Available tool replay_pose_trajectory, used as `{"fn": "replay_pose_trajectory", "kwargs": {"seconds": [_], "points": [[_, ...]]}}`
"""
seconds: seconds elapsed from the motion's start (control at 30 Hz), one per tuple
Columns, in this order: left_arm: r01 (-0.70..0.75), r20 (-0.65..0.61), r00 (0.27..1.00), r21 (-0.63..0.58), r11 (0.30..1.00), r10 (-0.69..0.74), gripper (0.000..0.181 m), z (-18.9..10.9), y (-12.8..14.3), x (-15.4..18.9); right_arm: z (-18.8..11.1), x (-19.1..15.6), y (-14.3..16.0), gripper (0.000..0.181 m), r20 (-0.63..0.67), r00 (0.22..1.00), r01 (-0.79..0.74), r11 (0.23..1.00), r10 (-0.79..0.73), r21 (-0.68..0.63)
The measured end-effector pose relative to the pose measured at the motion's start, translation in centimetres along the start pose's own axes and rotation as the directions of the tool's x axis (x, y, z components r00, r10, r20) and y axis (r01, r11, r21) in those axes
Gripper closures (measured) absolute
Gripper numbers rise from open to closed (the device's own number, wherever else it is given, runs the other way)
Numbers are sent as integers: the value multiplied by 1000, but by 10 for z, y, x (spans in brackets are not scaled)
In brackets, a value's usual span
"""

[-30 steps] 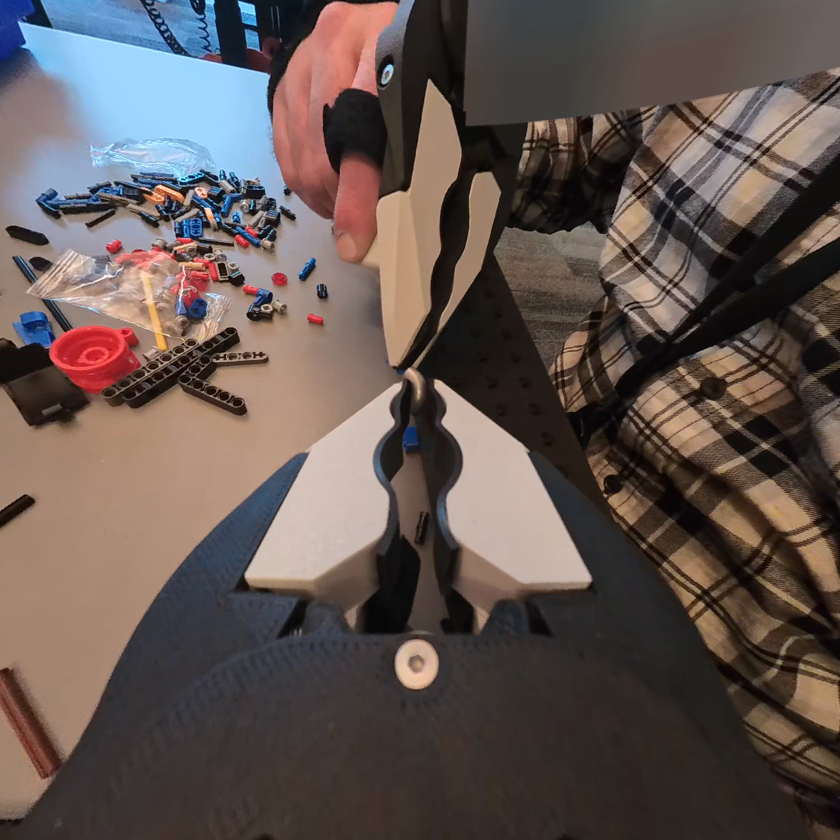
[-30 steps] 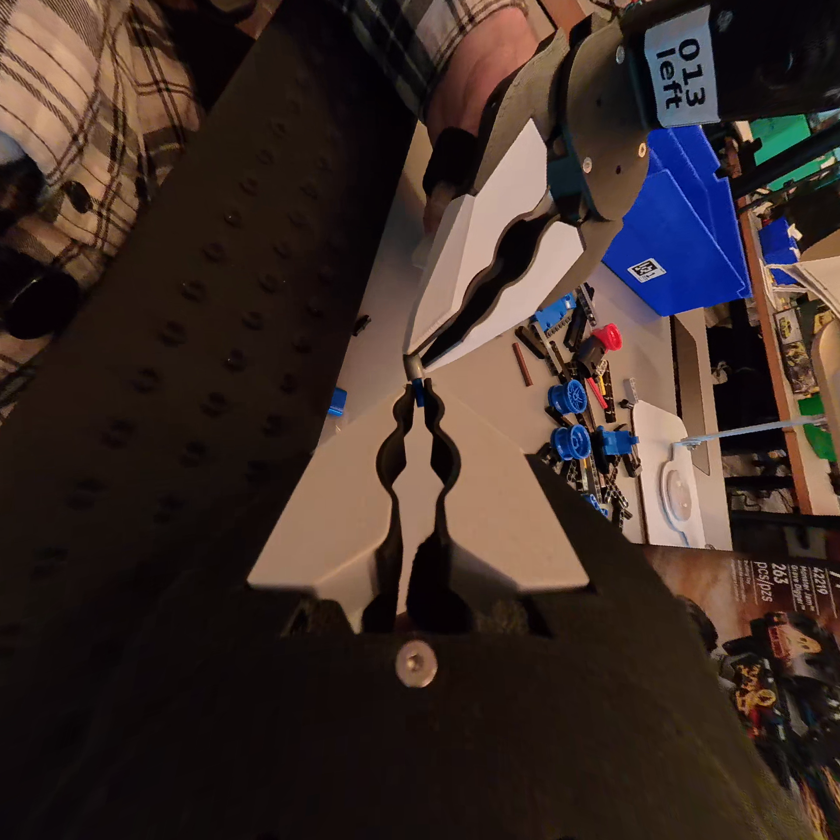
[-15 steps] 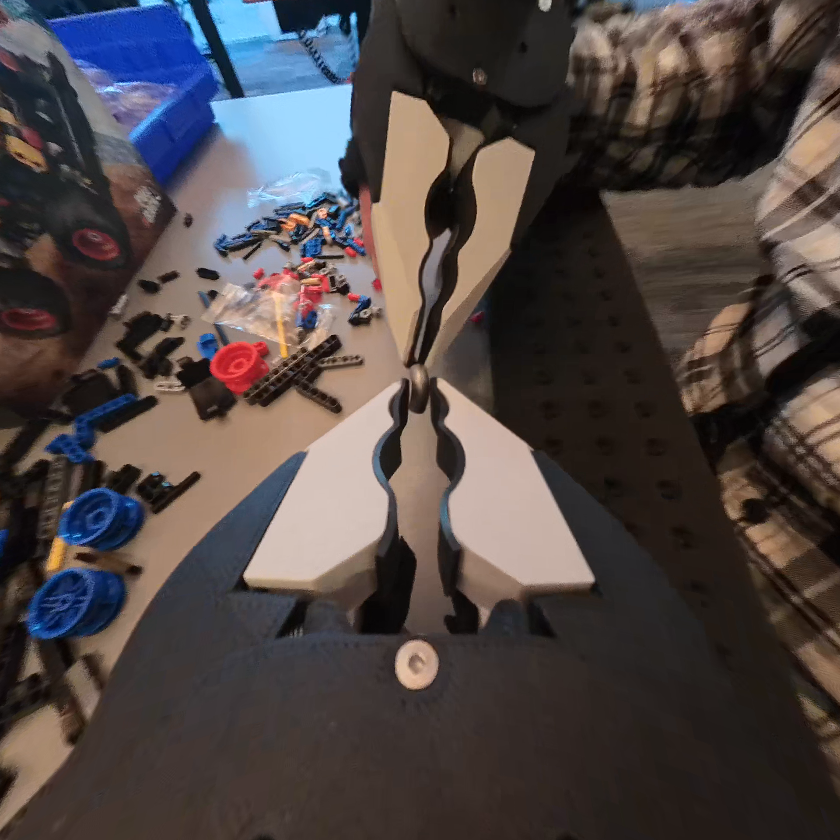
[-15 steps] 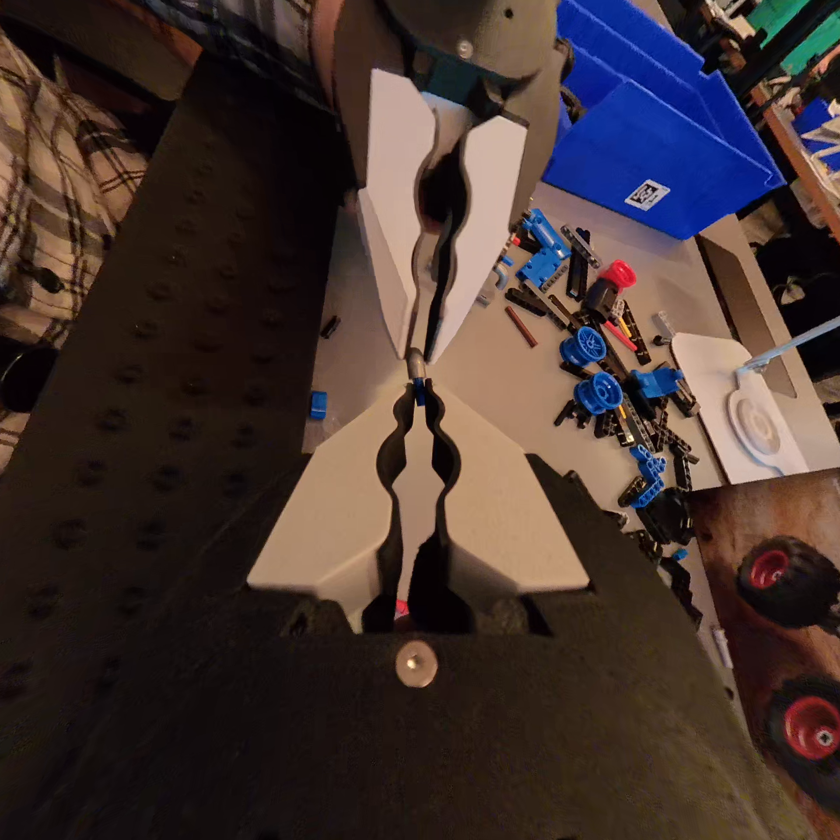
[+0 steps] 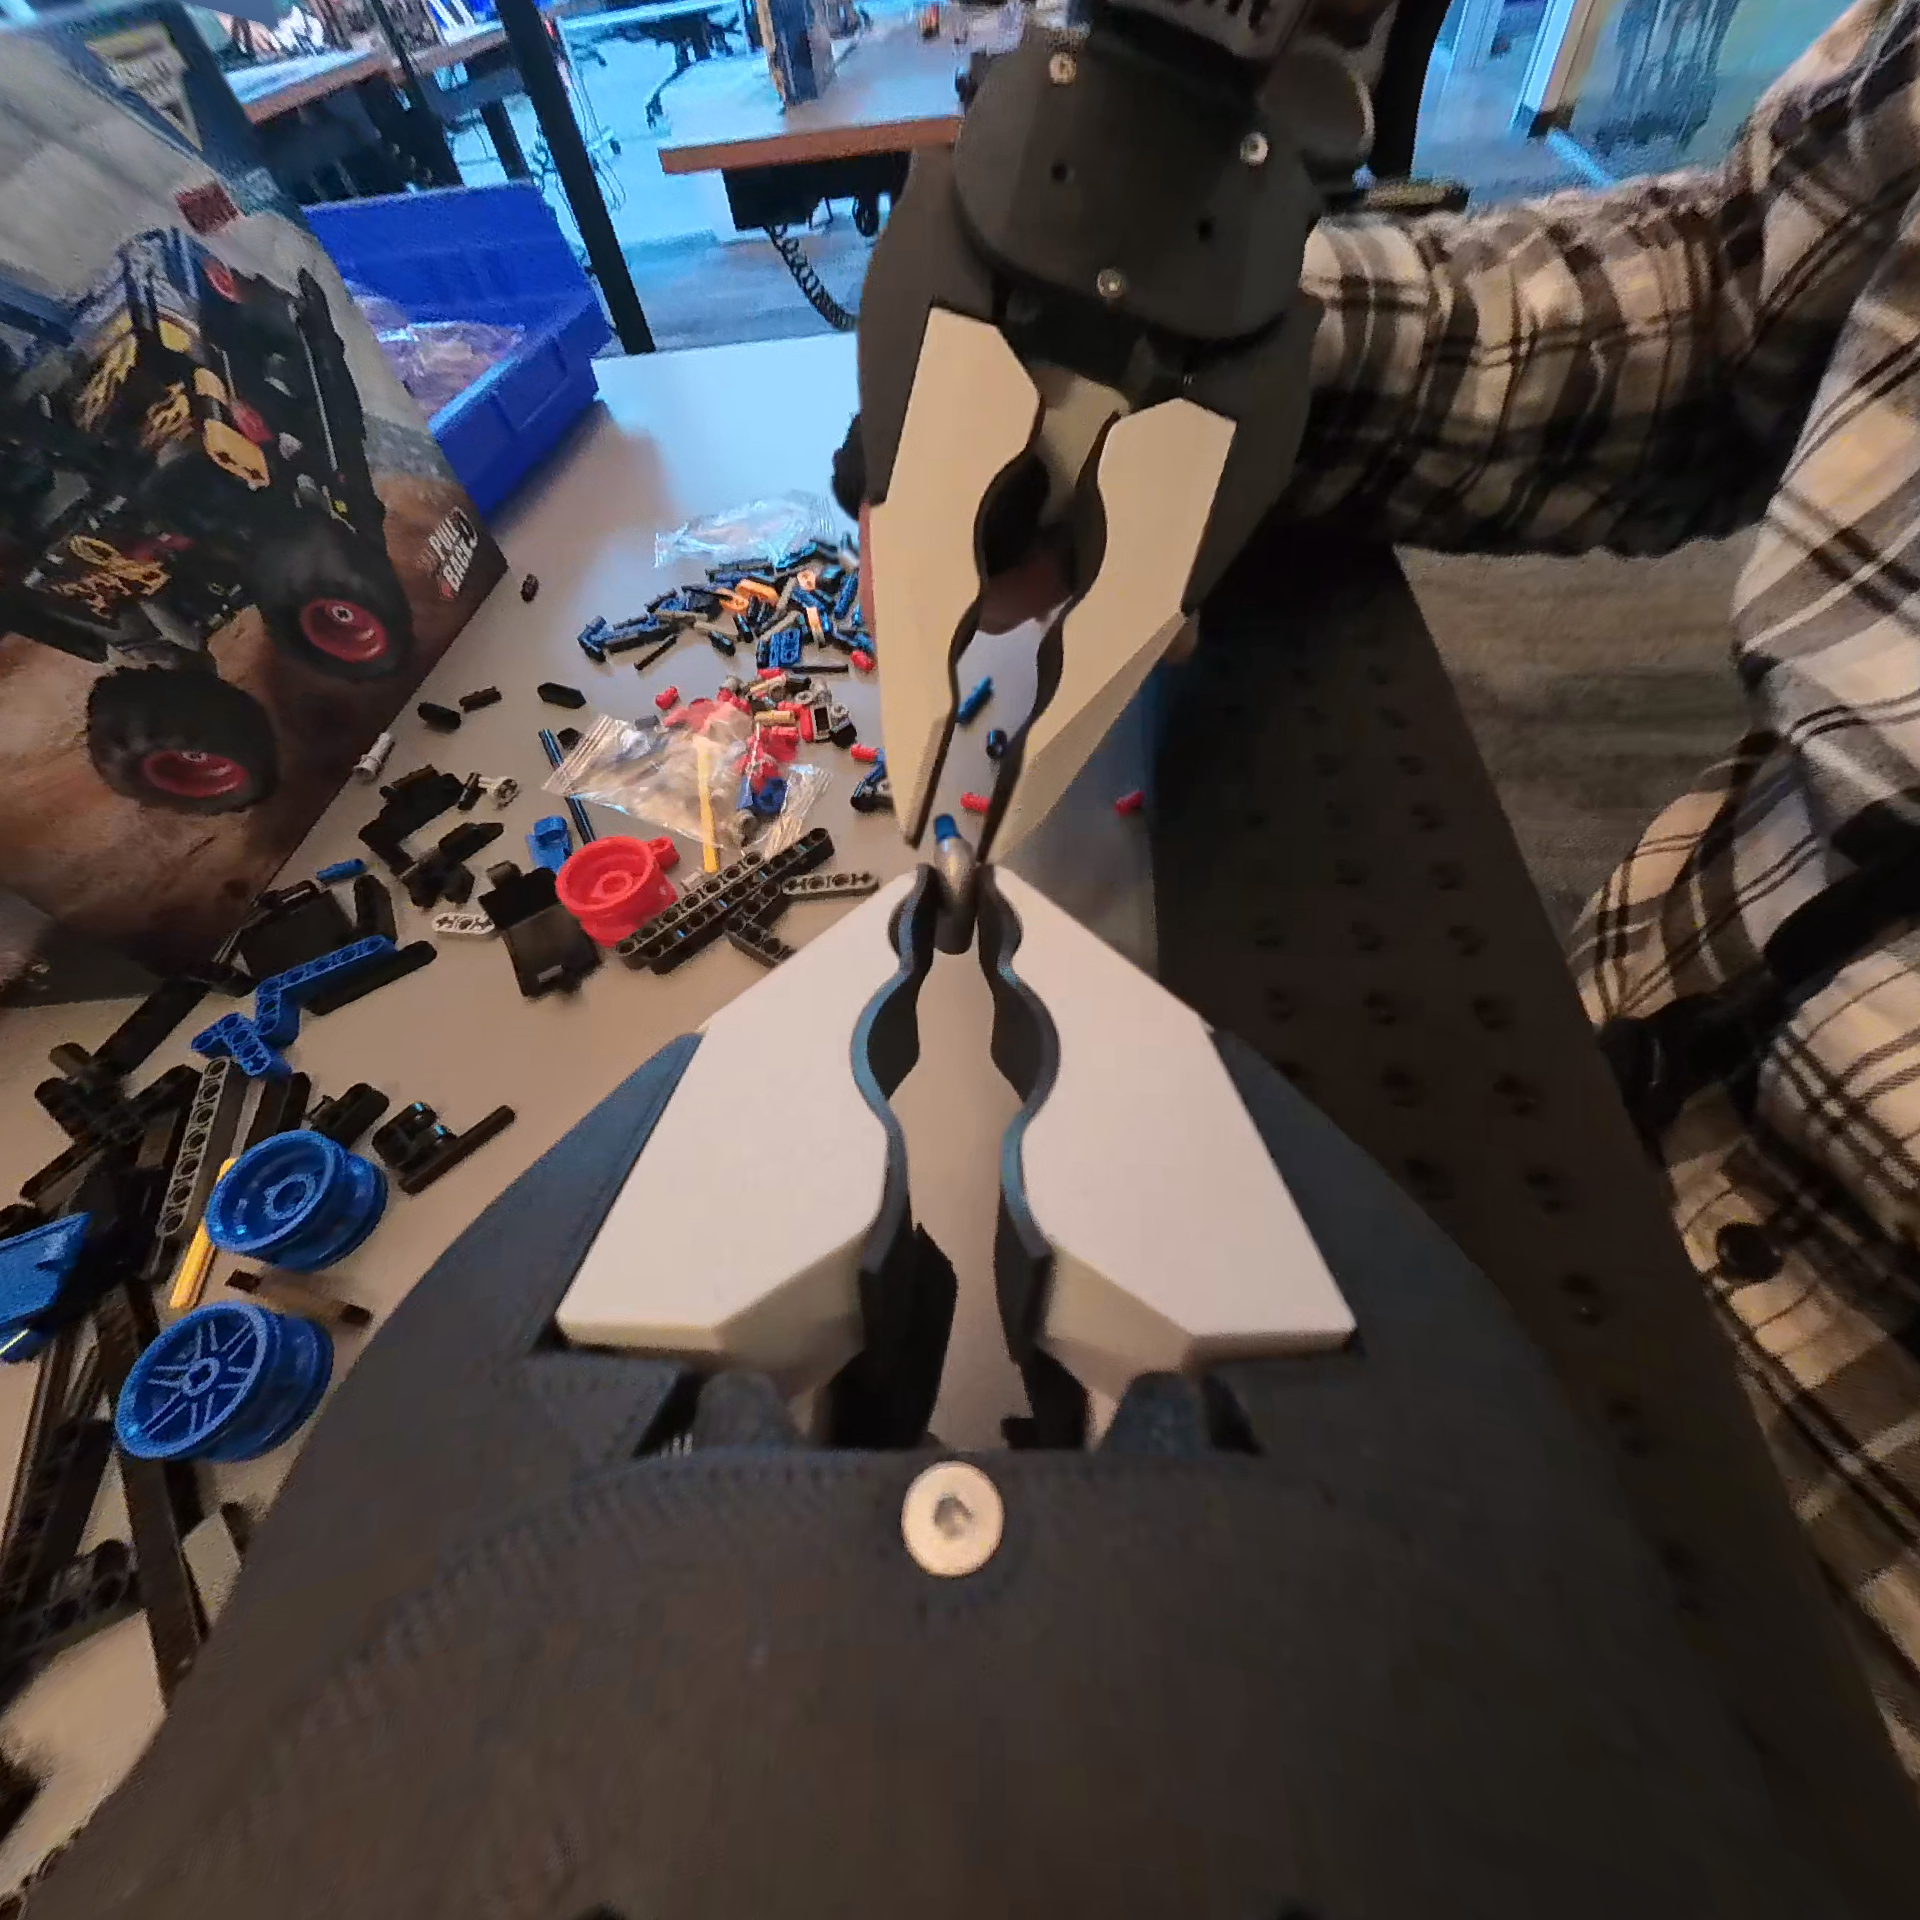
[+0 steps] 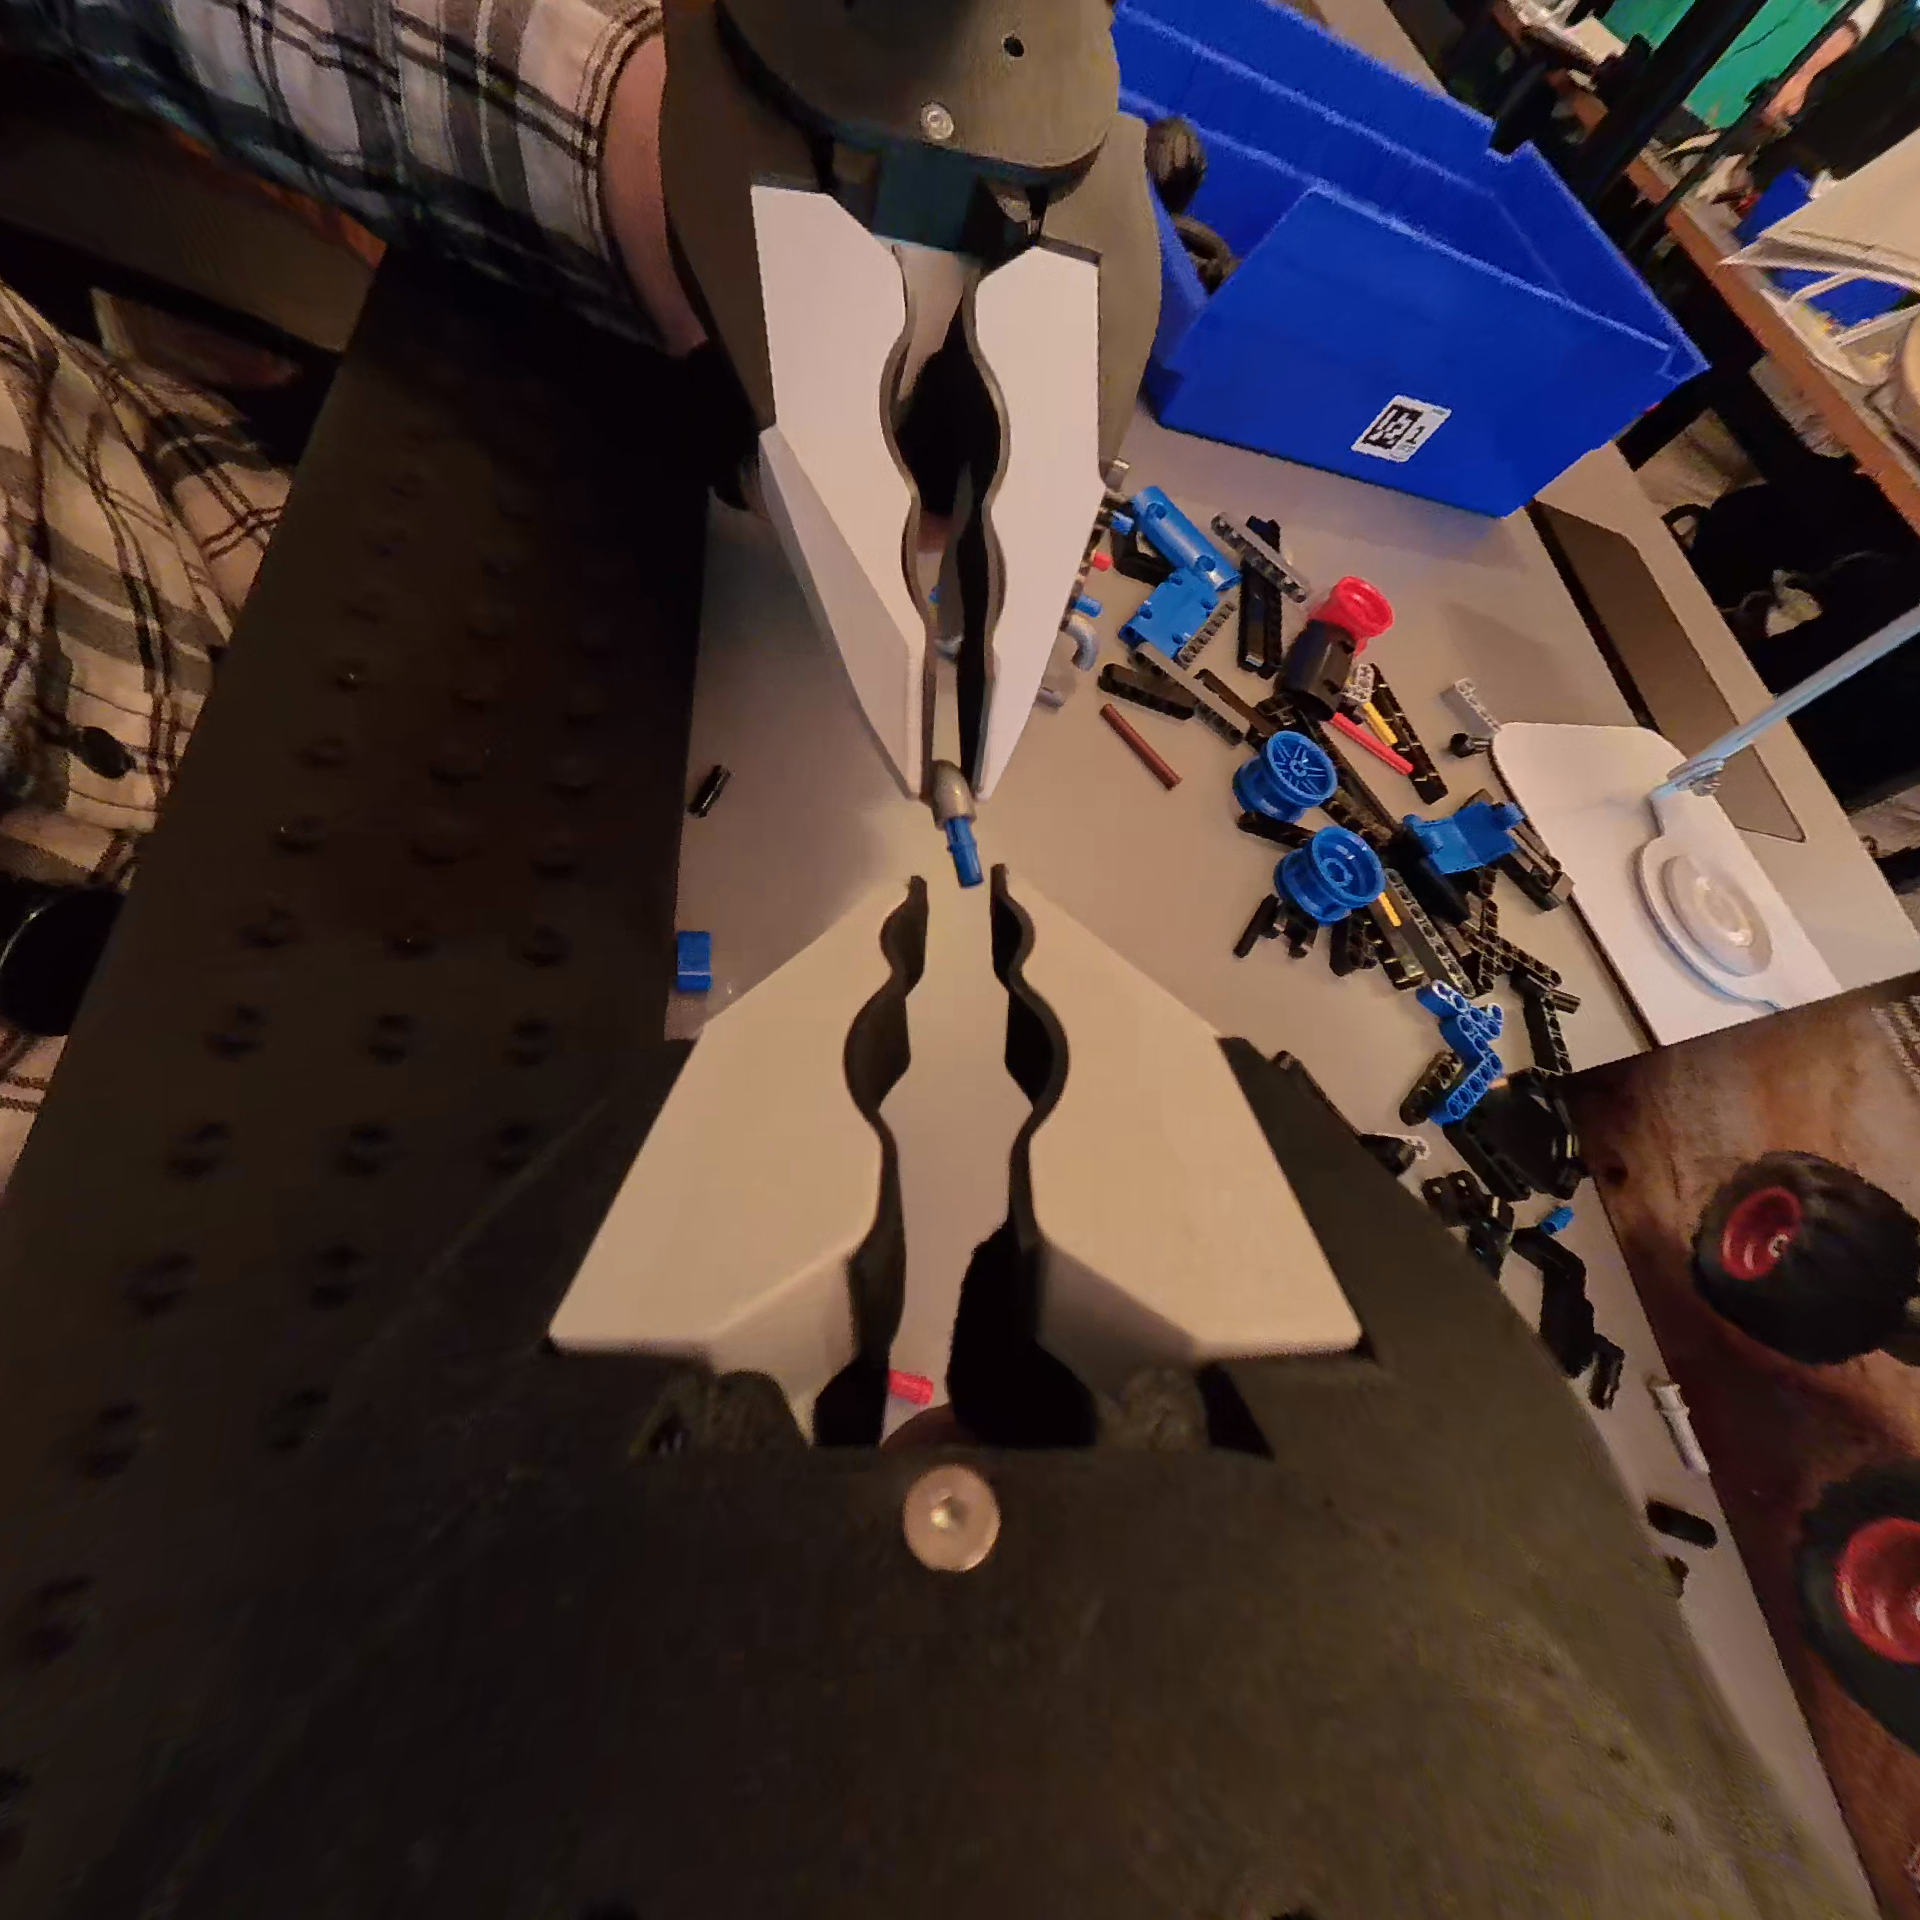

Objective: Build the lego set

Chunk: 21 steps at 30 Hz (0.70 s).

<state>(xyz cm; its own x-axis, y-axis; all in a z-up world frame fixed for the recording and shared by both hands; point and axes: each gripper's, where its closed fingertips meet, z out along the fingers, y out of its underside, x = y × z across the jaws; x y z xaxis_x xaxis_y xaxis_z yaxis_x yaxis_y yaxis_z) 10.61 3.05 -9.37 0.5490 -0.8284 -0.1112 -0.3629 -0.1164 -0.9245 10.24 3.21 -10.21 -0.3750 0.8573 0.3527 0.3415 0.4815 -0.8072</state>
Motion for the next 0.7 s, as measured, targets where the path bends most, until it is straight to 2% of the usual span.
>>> {"fn": "replay_pose_trajectory", "kwargs": {"seconds": [0.27, 0.7], "points": [[-1, -22, 1000, 9, 1000, 1, 176, 1, -3, 4, -1, -1, -2, 178, -15, 999, 39, 999, -39, -1], [-74, 22, 997, -82, 994, 76, 176, 11, 15, 4, 2, -3, -3, 181, -32, 994, 104, 994, -105, -39]]}}
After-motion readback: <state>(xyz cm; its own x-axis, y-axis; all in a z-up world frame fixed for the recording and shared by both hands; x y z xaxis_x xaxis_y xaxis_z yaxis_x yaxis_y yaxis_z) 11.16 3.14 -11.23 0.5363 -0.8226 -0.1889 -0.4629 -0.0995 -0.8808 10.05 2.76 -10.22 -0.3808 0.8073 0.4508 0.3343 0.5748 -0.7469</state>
